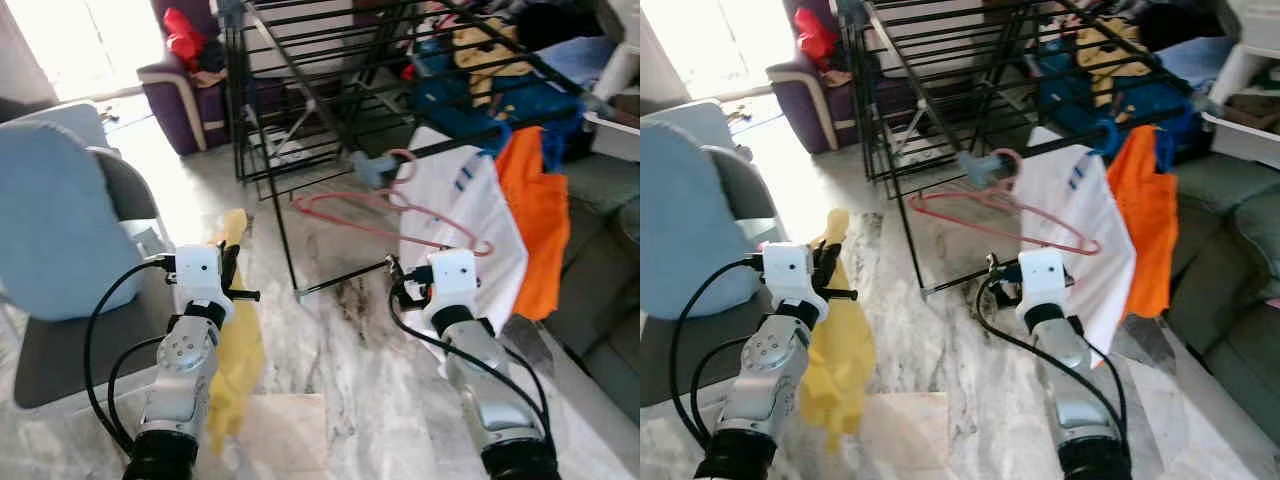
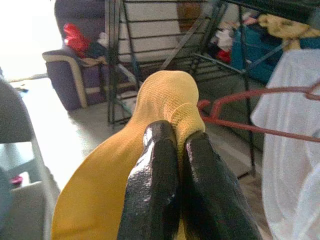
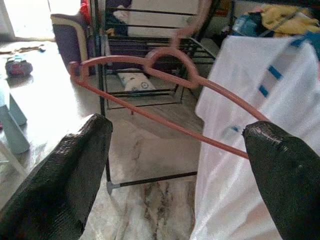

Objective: Hang hanger

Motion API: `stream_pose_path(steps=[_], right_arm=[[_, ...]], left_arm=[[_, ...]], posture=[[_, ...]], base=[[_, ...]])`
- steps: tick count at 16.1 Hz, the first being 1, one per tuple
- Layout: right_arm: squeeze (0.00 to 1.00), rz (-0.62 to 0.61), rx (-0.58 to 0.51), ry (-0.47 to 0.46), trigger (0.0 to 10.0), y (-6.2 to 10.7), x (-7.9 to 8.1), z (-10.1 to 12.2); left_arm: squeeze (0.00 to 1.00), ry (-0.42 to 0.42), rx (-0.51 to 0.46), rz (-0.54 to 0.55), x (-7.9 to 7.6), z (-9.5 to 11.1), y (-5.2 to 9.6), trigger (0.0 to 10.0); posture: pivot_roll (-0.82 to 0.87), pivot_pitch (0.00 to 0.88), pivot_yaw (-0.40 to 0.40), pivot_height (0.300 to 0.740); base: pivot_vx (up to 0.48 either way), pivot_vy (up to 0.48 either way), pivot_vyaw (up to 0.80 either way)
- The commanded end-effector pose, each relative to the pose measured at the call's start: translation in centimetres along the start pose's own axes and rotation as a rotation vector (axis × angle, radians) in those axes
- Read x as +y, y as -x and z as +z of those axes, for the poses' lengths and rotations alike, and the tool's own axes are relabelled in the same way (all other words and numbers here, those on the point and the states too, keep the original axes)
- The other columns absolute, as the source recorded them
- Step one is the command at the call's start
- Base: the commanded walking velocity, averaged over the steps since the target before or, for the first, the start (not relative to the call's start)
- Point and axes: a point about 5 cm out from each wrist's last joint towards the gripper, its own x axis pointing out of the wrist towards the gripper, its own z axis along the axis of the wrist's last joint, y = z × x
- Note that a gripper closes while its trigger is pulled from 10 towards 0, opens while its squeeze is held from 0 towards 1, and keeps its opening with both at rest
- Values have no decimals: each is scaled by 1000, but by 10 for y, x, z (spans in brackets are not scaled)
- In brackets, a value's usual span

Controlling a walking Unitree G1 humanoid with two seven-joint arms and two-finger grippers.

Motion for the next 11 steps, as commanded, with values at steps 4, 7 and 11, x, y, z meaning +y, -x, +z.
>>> stream_pose_path(steps=[4, 7, 11], right_arm=[[0, 51, -16, -27, 10000, -9, 16, 3], [0, 107, -45, -32, 10000, -20, 31, 14], [0, 139, -37, -24, 10000, -19, 35, 8]], left_arm=[[0, 29, -28, -15, -12, 10, -12, 10000], [0, 37, -37, -8, -16, 10, -14, 10000], [0, 64, -54, 10, -11, 9, -11, 10000]], posture=[[-116, 0, 31, 740], [-99, 0, 10, 740], [-94, 0, 2, 740]], base=[[0, -332, 0], [0, -326, 0], [0, 0, 0]])
